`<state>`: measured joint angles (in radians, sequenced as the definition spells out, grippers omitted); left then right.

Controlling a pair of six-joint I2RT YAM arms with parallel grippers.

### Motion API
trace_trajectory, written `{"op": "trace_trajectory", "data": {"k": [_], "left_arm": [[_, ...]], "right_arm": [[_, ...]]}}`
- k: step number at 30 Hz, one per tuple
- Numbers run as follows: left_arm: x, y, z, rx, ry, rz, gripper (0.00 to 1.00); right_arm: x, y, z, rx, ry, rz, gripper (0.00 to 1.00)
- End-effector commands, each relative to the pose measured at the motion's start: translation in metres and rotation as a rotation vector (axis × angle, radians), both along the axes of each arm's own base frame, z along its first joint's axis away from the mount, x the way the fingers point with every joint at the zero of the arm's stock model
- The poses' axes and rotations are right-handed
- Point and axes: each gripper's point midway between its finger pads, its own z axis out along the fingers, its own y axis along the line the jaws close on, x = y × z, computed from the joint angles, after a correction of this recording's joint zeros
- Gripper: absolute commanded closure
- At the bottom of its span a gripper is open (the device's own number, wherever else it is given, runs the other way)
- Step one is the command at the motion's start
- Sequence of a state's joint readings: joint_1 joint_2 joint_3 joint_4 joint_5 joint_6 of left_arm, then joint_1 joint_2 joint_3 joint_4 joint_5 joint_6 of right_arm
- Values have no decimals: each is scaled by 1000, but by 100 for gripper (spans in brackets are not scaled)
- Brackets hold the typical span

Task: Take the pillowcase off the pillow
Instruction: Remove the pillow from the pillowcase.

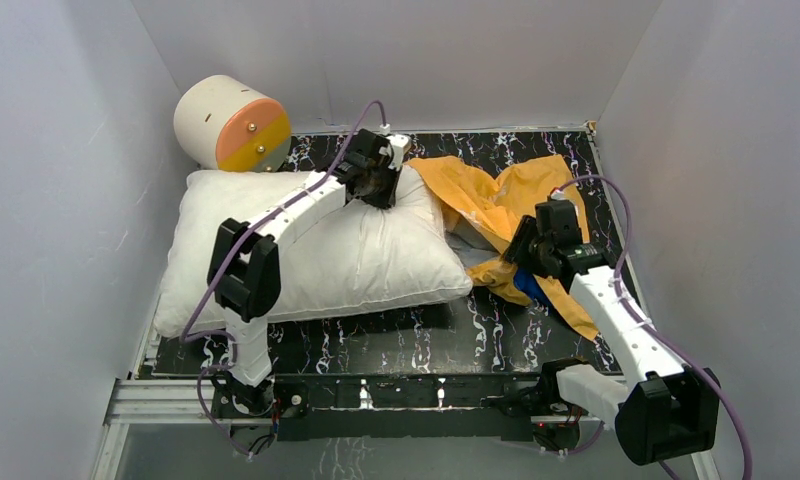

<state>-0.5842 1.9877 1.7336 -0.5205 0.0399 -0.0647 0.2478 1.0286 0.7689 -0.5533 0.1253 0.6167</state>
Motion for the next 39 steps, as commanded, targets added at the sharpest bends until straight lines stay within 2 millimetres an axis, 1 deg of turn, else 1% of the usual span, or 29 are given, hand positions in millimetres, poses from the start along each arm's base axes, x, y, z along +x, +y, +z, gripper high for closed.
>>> {"op": "trace_trajectory", "data": {"k": [1, 3, 5, 6, 8, 10, 14, 16, 18, 20, 22, 23, 25, 26, 27, 29, 30, 32, 33, 35, 36, 37, 39], "left_arm": [[-98, 35, -71, 33, 384, -38, 100], [-100, 35, -64, 0, 362, -10, 100], [-102, 36, -53, -33, 337, 38, 100], [-102, 36, -49, -51, 330, 51, 100], [-105, 34, -43, -84, 328, 74, 100], [-110, 32, -39, -111, 335, 81, 100], [-118, 37, -39, -120, 334, 104, 100], [-120, 38, -39, -126, 338, 109, 100], [-123, 37, -40, -132, 349, 107, 100], [-125, 37, -40, -134, 358, 109, 100], [-126, 38, -41, -136, 361, 115, 100], [-126, 38, -42, -134, 362, 119, 100], [-126, 39, -42, -131, 359, 124, 100], [-126, 40, -43, -128, 359, 127, 100], [-126, 41, -44, -124, 358, 130, 100], [-125, 42, -45, -119, 354, 134, 100], [-124, 42, -46, -116, 352, 136, 100], [-122, 42, -46, -114, 346, 142, 100], [-121, 43, -46, -112, 340, 147, 100], [-118, 44, -45, -109, 324, 158, 100], [-117, 46, -45, -106, 313, 165, 100], [-115, 47, -44, -103, 303, 172, 100], [-111, 49, -39, -103, 281, 184, 100]], "right_arm": [[28, 16, 64, 13, -138, 129, 37], [40, 24, 84, 28, -183, 175, 27], [53, 33, 101, 45, -220, 218, 20], [60, 37, 107, 49, -232, 234, 16], [74, 47, 115, 61, -234, 273, 12], [90, 55, 112, 71, -210, 298, 8], [122, 73, 106, 74, -190, 350, 4], [141, 84, 97, 79, -178, 364, 3], [157, 98, 75, 127, -119, 370, 3], [170, 101, 46, 146, -28, 298, 5], [181, 108, 20, 170, 14, 284, 16], [184, 109, 7, 167, 46, 274, 26], [185, 107, -15, 146, 98, 261, 50], [186, 104, -20, 129, 108, 251, 64], [187, 99, -21, 107, 105, 237, 75], [191, 80, -11, 25, 69, 178, 94], [193, 68, 0, -25, 37, 146, 99], [193, 34, 27, -143, 2, 64, 100], [191, 17, 49, -205, -37, 14, 100], [183, -22, 77, -326, -87, -81, 100], [175, -43, 85, -386, -96, -136, 100], [167, -58, 91, -416, -102, -168, 100], [149, -81, 100, -470, -102, -212, 99]]}}
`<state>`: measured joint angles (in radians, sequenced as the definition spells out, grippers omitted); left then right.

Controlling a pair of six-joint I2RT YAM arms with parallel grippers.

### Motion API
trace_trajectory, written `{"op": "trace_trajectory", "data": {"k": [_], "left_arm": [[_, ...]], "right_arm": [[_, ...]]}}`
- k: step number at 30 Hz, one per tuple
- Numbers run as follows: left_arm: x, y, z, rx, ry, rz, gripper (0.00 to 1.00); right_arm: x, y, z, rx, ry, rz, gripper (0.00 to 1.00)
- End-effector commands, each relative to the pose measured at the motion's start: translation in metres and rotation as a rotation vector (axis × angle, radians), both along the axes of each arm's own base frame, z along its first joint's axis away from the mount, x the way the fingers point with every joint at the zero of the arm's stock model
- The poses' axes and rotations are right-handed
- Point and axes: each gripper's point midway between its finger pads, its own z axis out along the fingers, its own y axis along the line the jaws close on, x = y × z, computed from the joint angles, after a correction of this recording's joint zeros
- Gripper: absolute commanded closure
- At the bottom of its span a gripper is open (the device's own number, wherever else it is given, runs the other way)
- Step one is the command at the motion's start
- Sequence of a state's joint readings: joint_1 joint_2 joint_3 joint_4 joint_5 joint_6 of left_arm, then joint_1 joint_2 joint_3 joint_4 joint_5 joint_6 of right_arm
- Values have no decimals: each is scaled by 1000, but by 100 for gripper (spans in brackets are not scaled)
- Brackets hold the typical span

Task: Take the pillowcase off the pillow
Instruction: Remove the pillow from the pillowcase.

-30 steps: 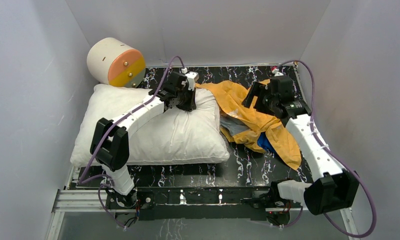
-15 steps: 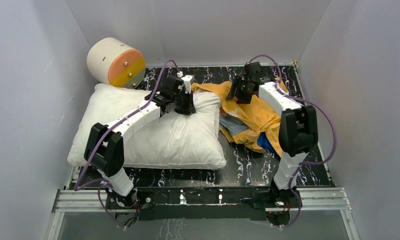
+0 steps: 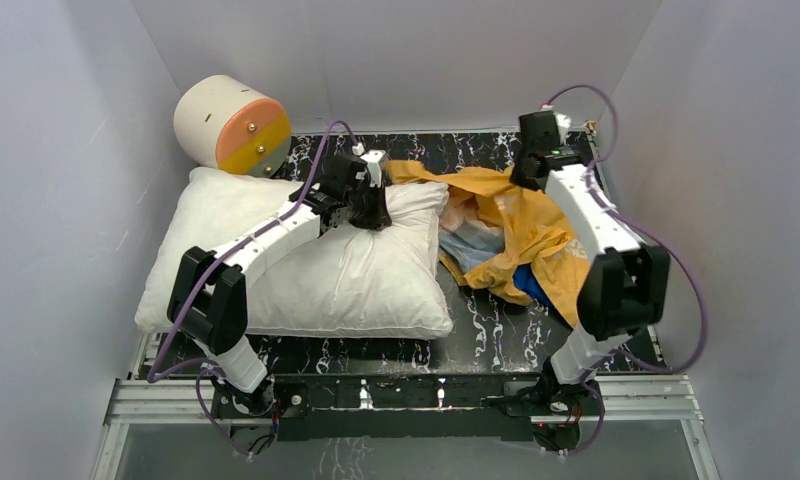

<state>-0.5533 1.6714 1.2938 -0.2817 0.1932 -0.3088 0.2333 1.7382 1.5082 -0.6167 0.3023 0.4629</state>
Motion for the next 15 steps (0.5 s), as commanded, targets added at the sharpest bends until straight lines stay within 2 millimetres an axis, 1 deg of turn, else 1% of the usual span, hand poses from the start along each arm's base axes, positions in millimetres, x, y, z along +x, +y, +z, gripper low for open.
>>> {"op": "trace_trajectory", "data": {"k": [1, 2, 4, 5, 6, 8, 10, 12, 13, 15], "left_arm": [[-48, 35, -48, 163, 212, 41, 100], [-47, 35, -45, 159, 201, 45, 100], [-45, 36, -40, 156, 185, 54, 100], [-44, 36, -37, 152, 176, 58, 100], [-44, 37, -34, 150, 171, 63, 100], [-44, 37, -30, 143, 159, 66, 100], [-44, 37, -26, 137, 152, 68, 100], [-44, 37, -25, 132, 151, 69, 100], [-45, 36, -24, 127, 152, 69, 100], [-45, 35, -23, 120, 155, 69, 100]], "right_arm": [[-34, -89, 65, -260, -121, -212, 98], [-43, -94, 65, -276, -115, -224, 97], [-54, -93, 61, -262, -103, -207, 96], [-58, -88, 57, -236, -96, -190, 95], [-60, -80, 53, -193, -92, -158, 95], [-63, -53, 41, -75, -76, -57, 92], [-67, -20, 28, 71, -51, 57, 91], [-71, 11, 15, 197, -30, 162, 84], [-75, 28, 11, 252, -14, 215, 82], [-80, 53, 1, 285, 20, 294, 74]]}}
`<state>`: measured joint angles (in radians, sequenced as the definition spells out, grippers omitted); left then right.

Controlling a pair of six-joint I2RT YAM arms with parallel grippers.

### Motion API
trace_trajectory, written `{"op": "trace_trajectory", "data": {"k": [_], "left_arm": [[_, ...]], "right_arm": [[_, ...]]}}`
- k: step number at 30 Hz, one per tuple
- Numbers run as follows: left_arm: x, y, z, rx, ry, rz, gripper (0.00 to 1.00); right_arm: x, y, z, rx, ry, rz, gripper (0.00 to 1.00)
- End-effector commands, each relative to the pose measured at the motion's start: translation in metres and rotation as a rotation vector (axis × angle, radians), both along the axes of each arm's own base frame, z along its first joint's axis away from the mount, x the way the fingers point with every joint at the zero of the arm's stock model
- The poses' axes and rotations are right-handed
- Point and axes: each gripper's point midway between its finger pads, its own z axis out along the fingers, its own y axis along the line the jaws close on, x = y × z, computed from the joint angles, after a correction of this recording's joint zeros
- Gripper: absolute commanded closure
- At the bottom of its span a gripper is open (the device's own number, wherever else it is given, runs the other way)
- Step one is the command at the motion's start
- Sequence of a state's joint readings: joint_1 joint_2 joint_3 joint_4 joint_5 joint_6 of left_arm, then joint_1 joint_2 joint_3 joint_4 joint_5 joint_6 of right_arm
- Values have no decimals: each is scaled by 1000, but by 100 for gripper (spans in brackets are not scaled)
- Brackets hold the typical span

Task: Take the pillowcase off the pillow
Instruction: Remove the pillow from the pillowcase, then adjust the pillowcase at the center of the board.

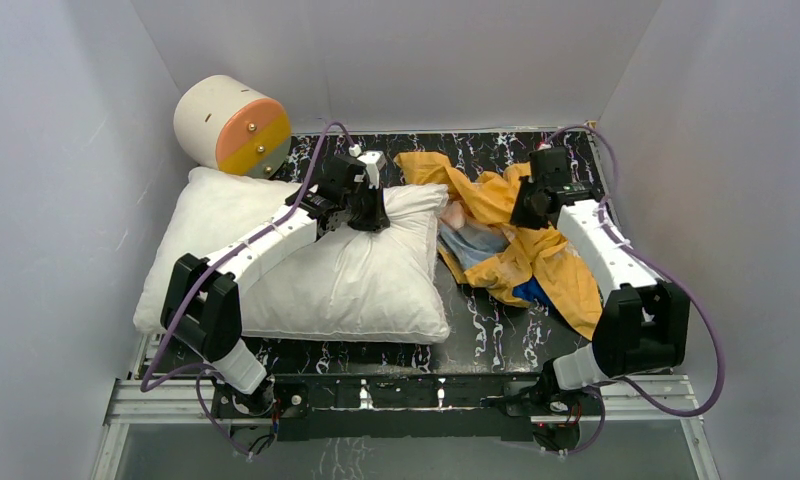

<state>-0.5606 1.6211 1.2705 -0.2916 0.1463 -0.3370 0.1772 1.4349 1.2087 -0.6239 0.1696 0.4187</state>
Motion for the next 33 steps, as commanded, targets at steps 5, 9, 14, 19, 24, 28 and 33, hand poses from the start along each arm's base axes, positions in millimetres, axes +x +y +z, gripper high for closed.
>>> {"op": "trace_trajectory", "data": {"k": [5, 9, 14, 19, 24, 28, 33], "left_arm": [[-41, 28, -32, 108, 173, 27, 100], [-41, 28, -31, 104, 172, 31, 100], [-42, 29, -30, 104, 167, 37, 100], [-42, 31, -30, 108, 163, 42, 100], [-42, 32, -29, 112, 157, 46, 100], [-42, 33, -29, 111, 157, 45, 100], [-42, 33, -28, 111, 153, 47, 100]], "right_arm": [[-13, 101, -34, 117, 113, 340, 56], [-22, 104, -82, -53, 258, 351, 41], [-31, 104, -114, -262, 316, 353, 21], [-30, 93, -130, -368, 322, 286, 28], [-25, 81, -120, -404, 264, 202, 78], [-8, 75, -57, -391, 104, 115, 97], [10, 54, 83, -341, -267, -23, 100]]}}
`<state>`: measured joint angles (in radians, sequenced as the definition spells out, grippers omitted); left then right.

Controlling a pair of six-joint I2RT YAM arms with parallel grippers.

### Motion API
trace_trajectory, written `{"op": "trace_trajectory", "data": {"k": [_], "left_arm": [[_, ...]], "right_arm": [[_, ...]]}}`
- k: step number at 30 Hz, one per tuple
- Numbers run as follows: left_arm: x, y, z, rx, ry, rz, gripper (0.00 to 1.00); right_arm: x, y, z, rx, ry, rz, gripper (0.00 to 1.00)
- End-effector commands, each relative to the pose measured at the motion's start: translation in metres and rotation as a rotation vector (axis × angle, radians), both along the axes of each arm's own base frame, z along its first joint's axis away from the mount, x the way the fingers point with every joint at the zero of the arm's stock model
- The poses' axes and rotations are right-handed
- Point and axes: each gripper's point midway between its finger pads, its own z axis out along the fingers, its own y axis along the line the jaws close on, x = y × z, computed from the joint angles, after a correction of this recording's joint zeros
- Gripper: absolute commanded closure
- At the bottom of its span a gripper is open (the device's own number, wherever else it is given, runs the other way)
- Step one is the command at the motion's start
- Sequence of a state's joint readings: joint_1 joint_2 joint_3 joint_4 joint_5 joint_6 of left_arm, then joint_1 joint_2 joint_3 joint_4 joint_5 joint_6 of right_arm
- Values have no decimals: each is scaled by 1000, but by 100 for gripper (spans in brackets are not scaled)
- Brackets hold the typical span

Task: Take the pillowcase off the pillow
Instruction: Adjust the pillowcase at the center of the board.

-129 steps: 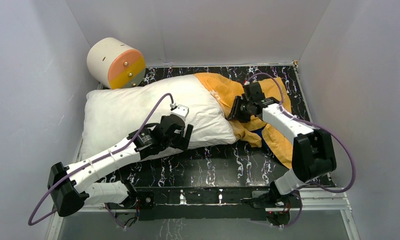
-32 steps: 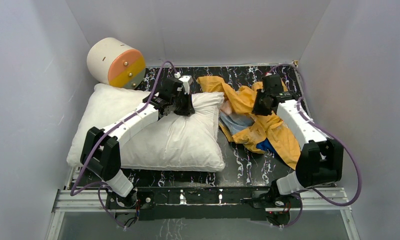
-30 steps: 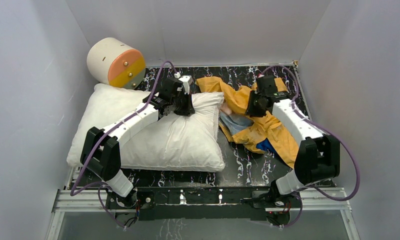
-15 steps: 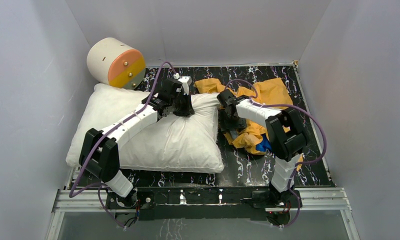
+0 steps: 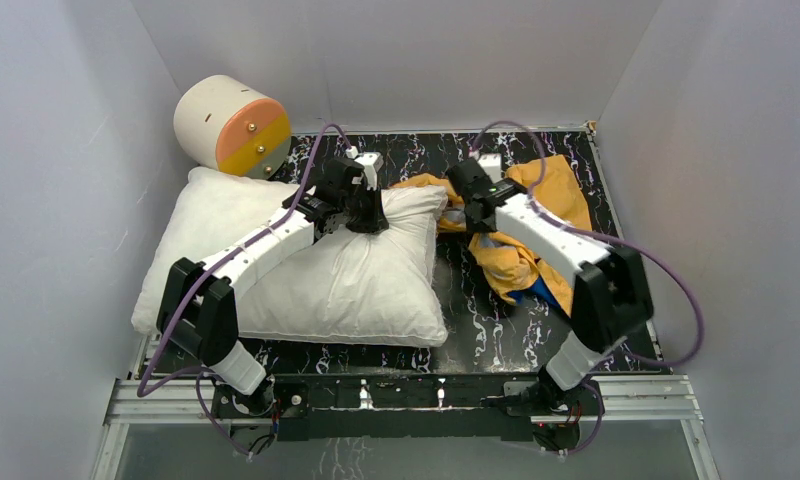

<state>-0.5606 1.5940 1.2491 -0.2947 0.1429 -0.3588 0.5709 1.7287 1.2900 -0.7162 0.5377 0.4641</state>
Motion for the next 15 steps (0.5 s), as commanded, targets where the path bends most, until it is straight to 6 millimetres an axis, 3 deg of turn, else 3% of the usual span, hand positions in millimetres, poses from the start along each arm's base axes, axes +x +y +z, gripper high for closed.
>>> {"op": "trace_trajectory", "data": {"k": [1, 4, 7, 10, 12, 15], "left_arm": [[-37, 30, -29, 119, 146, 28, 100], [-37, 29, -27, 110, 143, 24, 100], [-38, 29, -23, 102, 135, 23, 100], [-39, 28, -22, 93, 138, 22, 100], [-40, 25, -22, 84, 142, 17, 100], [-40, 22, -17, 68, 142, 8, 100]], "right_arm": [[30, -33, 181, 67, -536, -136, 100], [17, -69, 250, 76, -754, -220, 95], [-6, -107, 284, 67, -881, -343, 94], [-23, -124, 273, 78, -892, -396, 90], [-28, -124, 245, 101, -836, -403, 85], [-33, -127, 188, 105, -688, -444, 79]]}}
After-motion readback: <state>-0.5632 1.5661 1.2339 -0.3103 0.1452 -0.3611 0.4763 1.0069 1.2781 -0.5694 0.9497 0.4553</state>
